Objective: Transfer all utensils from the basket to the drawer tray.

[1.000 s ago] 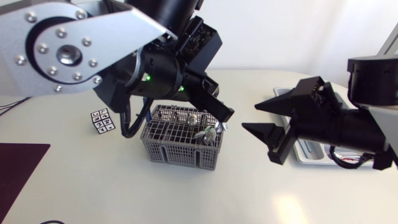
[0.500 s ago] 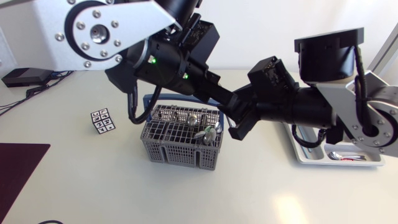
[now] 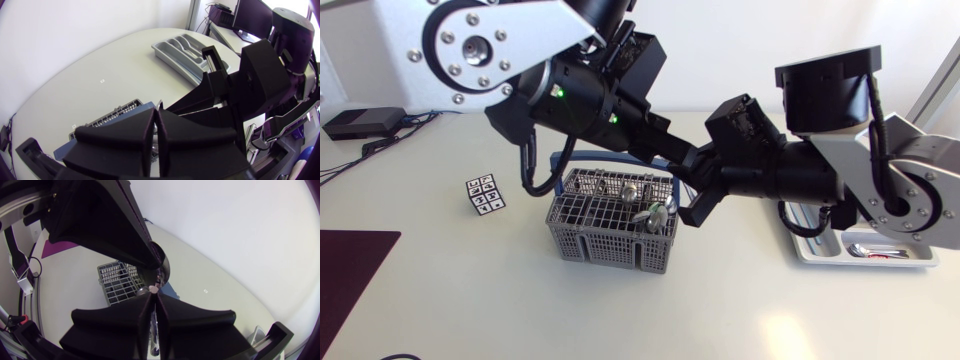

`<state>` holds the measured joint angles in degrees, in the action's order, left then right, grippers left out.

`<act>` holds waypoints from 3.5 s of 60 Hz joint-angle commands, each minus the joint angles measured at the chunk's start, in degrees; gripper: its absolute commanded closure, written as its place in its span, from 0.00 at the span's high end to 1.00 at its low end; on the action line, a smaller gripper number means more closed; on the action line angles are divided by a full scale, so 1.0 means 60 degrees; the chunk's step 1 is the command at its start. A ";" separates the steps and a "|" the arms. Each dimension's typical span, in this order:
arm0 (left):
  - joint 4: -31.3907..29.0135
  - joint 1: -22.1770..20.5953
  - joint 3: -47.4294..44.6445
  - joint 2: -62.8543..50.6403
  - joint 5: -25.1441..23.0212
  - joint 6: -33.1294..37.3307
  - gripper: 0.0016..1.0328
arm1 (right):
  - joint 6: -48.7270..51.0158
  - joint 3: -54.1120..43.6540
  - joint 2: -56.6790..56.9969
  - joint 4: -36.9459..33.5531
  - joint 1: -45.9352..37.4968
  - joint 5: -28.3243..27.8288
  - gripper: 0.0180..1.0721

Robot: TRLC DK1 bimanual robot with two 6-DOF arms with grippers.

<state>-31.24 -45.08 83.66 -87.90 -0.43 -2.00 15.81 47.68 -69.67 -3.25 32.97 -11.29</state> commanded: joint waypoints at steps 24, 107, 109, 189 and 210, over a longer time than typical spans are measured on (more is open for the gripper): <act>0.0329 0.0321 0.0676 0.0778 -0.0075 -0.0048 0.86 | 0.0353 -0.0388 0.0567 -0.0851 -0.0207 -0.0741 0.05; 0.1516 -0.0851 -0.4216 0.1744 0.3235 0.3102 0.84 | 1.5631 0.3201 -0.5615 -0.7442 -1.2116 -0.2923 0.09; 0.1531 -0.0851 -0.4246 0.1744 0.3250 0.3102 0.84 | 1.5778 0.3157 -0.5718 -0.7135 -1.2175 -0.2777 0.09; 0.6658 -0.2404 -0.6209 -0.0219 0.6004 0.4640 0.53 | 1.1793 -0.0916 -0.1001 -0.4864 -0.9685 -0.3055 0.78; 0.7903 -0.2316 -0.6648 -0.0248 0.6194 0.5182 0.41 | 1.1134 -0.1340 -0.0649 -0.4630 -0.8718 -0.3011 0.78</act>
<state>14.55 -59.00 45.43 -88.25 35.77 27.18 84.93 41.10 -74.59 -31.46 -20.67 -29.17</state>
